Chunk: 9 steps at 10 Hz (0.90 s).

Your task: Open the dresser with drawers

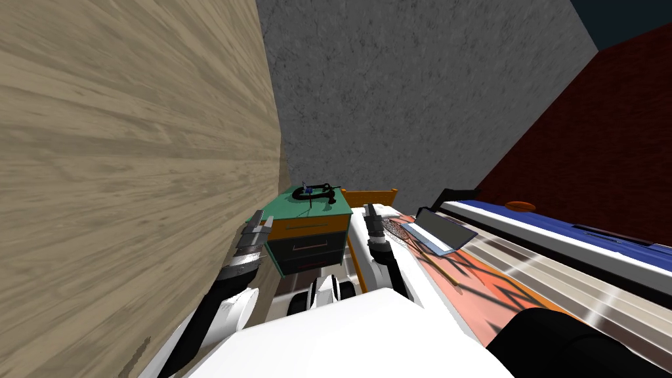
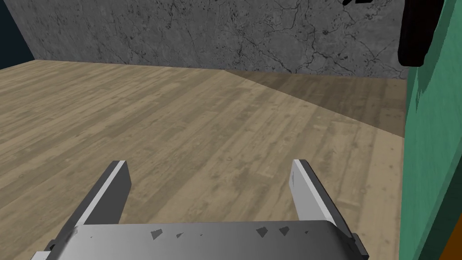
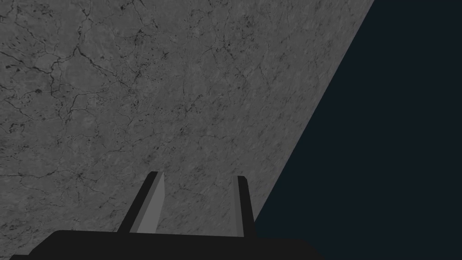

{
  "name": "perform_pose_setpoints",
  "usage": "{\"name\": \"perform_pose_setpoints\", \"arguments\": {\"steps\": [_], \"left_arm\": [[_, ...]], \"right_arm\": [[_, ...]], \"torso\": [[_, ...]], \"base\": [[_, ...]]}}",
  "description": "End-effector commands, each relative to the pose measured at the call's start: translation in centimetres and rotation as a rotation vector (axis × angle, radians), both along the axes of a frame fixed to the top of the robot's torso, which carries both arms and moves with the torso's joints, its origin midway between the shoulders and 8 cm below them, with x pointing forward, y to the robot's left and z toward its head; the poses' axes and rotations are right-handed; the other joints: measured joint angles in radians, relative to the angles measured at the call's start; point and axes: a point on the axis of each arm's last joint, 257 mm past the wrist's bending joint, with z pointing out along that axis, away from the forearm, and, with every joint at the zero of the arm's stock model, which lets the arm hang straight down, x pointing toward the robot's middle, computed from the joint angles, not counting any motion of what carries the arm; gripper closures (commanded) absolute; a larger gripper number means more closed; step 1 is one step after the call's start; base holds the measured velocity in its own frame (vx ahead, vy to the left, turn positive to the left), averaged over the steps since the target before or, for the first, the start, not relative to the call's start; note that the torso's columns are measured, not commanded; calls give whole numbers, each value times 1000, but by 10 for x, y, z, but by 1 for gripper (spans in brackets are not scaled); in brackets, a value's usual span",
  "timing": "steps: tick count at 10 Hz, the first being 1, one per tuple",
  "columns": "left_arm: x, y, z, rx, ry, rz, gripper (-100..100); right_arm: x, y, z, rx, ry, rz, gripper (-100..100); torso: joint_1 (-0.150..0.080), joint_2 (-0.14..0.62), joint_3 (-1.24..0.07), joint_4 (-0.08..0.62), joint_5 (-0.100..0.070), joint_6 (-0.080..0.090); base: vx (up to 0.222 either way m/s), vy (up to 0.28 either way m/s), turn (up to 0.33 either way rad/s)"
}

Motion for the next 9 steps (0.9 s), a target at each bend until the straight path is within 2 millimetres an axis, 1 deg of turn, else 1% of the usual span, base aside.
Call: {"name": "perform_pose_setpoints", "arguments": {"steps": [1, 4, 9], "left_arm": [[4, 1, -16, 21, 7, -9, -100], [8, 3, -39, 35, 16, -15, -100], [11, 7, -70, 46, 23, -19, -100]], "right_arm": [[0, 0, 0, 0, 0, 0, 0], [0, 0, 0, 0, 0, 0, 0], [0, 0, 0, 0, 0, 0, 0]], "torso": [[0, 0, 0, 0, 0, 0], [0, 0, 0, 0, 0, 0], [0, 0, 0, 0, 0, 0]], "base": [[24, 11, -17], [24, 12, -14], [21, 11, -15]]}}
